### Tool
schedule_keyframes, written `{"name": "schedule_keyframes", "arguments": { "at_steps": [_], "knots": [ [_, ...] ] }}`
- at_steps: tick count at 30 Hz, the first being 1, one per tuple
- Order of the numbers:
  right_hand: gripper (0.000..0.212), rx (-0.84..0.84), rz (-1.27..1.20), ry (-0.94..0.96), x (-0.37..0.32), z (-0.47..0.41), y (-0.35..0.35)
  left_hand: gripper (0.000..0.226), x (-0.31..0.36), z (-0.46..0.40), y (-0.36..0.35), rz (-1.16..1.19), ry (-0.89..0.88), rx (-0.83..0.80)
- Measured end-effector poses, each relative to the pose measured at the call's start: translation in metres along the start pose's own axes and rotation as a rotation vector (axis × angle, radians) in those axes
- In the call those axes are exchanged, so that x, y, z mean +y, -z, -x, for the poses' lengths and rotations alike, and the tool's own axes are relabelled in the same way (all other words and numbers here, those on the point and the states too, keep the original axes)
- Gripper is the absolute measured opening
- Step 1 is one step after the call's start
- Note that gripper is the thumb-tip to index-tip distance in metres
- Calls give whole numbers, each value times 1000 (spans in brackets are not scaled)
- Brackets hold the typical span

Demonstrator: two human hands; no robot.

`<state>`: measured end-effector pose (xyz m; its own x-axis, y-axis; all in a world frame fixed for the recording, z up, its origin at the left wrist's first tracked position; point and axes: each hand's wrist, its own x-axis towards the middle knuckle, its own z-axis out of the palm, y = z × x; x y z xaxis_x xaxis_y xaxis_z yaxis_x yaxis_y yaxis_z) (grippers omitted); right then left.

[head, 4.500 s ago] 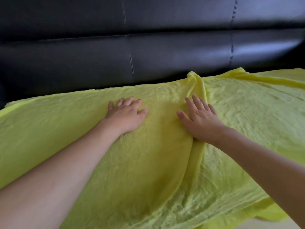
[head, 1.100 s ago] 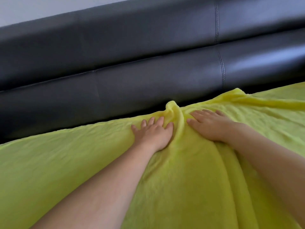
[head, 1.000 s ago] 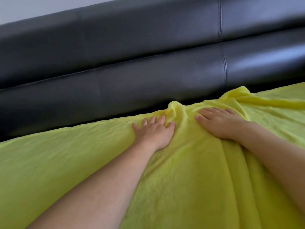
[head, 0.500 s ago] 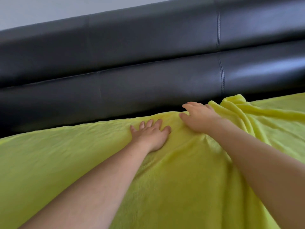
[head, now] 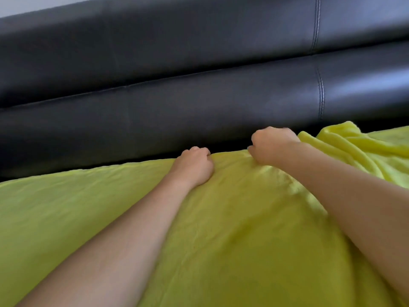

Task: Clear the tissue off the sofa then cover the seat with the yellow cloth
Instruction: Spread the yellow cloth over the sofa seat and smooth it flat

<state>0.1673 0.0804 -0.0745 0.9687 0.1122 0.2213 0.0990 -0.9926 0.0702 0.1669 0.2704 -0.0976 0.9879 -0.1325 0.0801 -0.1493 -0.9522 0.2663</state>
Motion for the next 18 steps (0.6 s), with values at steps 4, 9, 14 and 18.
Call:
{"name": "schedule_keyframes", "arguments": {
  "at_steps": [4,9,14,18],
  "knots": [
    [34,-49,-188,116,10,-19,-29,47,-4,-7,-8,-59,-44,-38],
    [15,-76,-262,87,13,-25,-32,45,-8,-13,-8,-31,-30,9],
    [7,-40,-396,44,16,-24,-33,41,-8,-13,-8,4,-80,52],
    [14,45,-383,44,19,-24,-35,27,-9,-9,-6,108,-180,98]
  ]
}}
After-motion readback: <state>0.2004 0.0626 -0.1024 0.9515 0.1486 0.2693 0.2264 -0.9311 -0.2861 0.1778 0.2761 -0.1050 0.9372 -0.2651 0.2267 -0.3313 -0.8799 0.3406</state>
